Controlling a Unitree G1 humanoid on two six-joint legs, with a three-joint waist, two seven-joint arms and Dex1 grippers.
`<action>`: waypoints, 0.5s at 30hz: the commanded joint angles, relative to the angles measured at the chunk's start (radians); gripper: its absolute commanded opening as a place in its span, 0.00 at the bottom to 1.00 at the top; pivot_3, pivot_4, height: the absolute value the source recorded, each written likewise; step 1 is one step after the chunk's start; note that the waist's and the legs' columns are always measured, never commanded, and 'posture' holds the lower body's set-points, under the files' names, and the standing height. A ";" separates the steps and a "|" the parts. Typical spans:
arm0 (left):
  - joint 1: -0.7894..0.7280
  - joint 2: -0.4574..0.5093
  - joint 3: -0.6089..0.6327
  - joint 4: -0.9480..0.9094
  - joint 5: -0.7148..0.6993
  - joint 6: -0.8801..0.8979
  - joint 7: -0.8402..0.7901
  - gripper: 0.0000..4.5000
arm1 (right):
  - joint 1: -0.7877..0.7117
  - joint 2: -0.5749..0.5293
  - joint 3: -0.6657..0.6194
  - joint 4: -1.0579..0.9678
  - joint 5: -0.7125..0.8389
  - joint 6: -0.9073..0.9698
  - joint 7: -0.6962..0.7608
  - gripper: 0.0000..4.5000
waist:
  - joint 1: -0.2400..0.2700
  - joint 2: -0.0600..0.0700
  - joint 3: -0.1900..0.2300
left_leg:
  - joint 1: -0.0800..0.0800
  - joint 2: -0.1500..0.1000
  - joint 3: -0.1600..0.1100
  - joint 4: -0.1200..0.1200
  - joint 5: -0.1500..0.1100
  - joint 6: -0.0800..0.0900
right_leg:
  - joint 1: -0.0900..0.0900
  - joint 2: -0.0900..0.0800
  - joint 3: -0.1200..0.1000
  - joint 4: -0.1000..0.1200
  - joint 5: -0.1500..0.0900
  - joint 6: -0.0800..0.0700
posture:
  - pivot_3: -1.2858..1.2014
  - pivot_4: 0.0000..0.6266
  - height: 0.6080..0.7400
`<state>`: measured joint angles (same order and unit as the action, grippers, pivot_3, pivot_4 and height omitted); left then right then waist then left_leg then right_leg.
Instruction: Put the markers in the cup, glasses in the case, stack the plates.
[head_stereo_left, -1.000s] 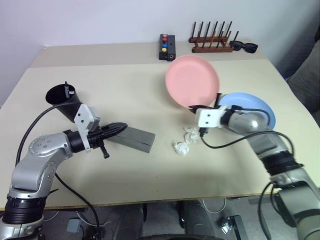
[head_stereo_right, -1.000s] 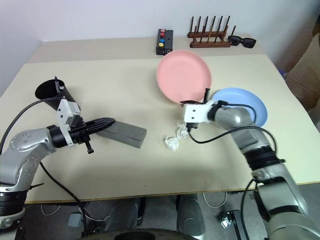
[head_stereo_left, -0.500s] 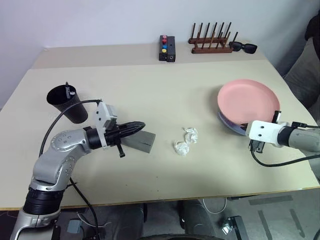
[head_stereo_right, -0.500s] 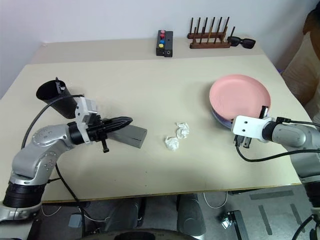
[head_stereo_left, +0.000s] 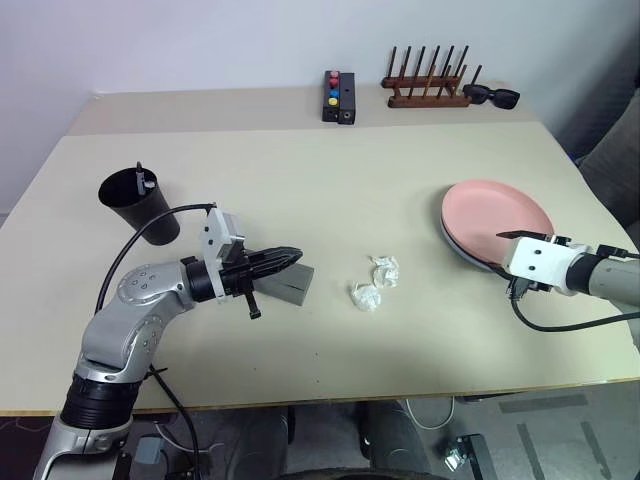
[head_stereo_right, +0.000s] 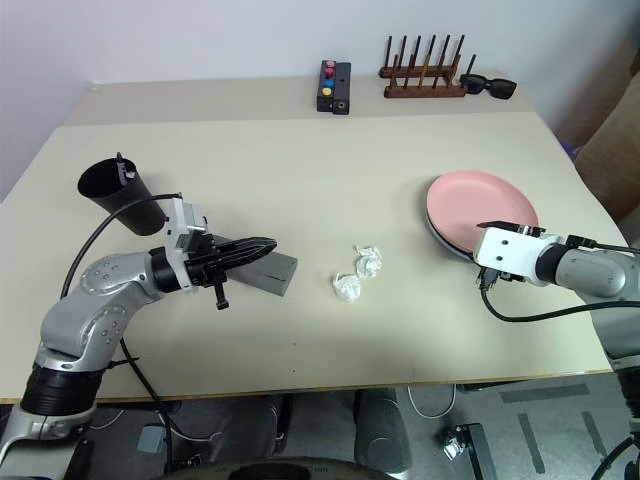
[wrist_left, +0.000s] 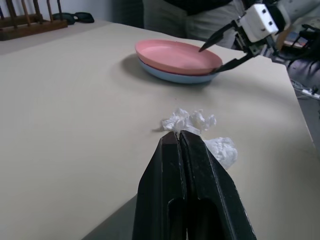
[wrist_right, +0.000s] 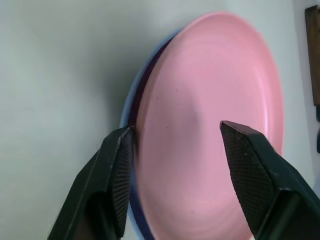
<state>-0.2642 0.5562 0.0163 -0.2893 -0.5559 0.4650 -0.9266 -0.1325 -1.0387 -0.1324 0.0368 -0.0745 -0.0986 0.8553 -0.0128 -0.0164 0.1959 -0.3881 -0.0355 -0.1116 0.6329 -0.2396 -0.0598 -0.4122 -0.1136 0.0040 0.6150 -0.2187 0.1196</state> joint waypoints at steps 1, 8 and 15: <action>-0.024 -0.008 0.019 0.008 0.009 -0.038 0.013 0.00 | -0.013 0.045 -0.076 -0.181 0.226 0.121 0.065 0.63 | -0.004 0.000 0.000 | 0.000 0.000 0.000 0.000 0.000 0.000 | 0.000 0.000 0.000 0.000 0.000 0.000 | 0.52 0.24 0.95; -0.010 -0.004 0.024 -0.041 -0.001 -0.017 0.043 0.00 | -0.047 0.231 0.069 -0.364 0.379 0.419 0.016 0.99 | 0.001 -0.001 0.000 | 0.000 0.000 -0.001 0.000 0.000 0.000 | 0.001 0.000 -0.001 -0.001 0.000 0.000 | 0.52 0.24 0.95; -0.001 0.009 0.038 -0.104 -0.032 0.036 0.086 0.00 | -0.114 0.410 0.141 -0.285 0.364 0.543 -0.115 0.99 | 0.002 -0.001 0.000 | 0.000 0.000 -0.002 0.000 0.000 0.000 | 0.001 0.000 -0.001 -0.001 0.000 0.000 | 0.52 0.24 0.95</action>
<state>-0.2671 0.5570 0.0237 -0.3477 -0.5688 0.4927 -0.8546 -0.2322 -0.6416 0.0264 -0.2602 0.2856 0.4169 0.7701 -0.0108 -0.0172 0.1961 -0.3881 -0.0356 -0.1135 0.6330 -0.2399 -0.0595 -0.4114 -0.1135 0.0030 0.6143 -0.2188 0.1198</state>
